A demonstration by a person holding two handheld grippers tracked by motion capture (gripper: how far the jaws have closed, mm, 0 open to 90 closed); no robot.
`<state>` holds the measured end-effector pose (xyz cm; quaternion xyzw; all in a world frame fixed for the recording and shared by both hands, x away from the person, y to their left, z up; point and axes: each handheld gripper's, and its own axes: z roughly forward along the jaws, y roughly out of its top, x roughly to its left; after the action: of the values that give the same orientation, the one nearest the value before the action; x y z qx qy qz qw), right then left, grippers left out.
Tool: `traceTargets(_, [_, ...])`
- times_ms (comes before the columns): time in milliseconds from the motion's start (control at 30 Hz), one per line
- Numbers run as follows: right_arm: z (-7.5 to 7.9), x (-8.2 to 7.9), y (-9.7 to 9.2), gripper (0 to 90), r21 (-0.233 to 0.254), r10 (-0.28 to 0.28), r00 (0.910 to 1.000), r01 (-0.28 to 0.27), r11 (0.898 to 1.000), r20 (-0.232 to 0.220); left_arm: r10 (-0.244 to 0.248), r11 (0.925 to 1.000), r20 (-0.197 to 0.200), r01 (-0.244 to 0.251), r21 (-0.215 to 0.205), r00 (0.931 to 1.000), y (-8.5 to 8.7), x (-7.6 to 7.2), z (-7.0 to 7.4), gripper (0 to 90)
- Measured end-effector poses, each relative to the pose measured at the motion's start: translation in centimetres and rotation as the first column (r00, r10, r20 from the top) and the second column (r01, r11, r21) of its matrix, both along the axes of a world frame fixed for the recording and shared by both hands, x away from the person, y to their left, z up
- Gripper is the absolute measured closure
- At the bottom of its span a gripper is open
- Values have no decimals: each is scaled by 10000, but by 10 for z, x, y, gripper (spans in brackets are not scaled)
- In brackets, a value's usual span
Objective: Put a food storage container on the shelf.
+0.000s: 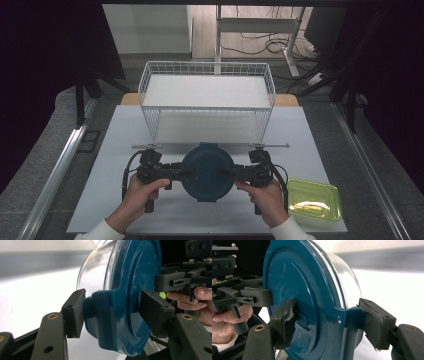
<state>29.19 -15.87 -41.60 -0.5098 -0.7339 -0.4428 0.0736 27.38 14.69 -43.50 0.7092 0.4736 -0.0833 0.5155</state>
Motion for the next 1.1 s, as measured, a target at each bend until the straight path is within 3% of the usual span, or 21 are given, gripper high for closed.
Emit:
traceTargets(333, [31, 12, -1, 318, 188, -86, 9989, 77, 9998, 469, 94, 9999, 550, -97, 41, 9984, -1, 13, 33, 402])
traceTargets(467, [43, 18, 0, 318, 173, -54, 9976, 42, 9998, 694, 140, 9999, 666, -140, 6, 9977, -1, 17, 40, 402])
traceTargets(1100, [72, 30, -3, 317, 507, -208, 9945, 157, 9986, 1030, 107, 9999, 1242, -123, 120, 9922, -2, 32, 80, 407])
